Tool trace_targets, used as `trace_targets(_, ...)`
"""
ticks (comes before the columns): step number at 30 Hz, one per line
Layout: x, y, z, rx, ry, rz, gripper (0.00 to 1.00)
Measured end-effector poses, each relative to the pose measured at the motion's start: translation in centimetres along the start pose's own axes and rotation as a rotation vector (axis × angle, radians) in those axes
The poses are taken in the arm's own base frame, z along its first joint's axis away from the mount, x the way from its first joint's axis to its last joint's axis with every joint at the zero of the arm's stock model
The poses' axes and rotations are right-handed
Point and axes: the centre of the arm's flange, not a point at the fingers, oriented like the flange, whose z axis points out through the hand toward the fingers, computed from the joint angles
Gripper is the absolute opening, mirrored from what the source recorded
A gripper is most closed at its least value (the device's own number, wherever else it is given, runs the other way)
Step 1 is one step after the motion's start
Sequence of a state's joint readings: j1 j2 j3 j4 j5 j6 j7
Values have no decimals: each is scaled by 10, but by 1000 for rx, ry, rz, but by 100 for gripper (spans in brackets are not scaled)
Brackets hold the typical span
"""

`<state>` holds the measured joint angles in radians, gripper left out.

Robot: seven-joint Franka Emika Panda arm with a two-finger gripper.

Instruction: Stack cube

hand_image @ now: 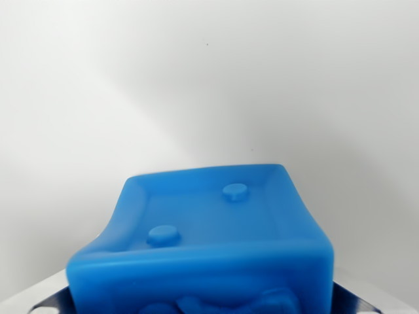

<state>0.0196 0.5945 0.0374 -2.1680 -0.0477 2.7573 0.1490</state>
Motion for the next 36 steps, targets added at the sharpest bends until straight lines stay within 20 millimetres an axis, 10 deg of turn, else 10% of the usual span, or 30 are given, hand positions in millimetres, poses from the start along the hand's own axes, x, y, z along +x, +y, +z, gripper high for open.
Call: trace_targets(36,1,0,-52,-4,5,-2,0)
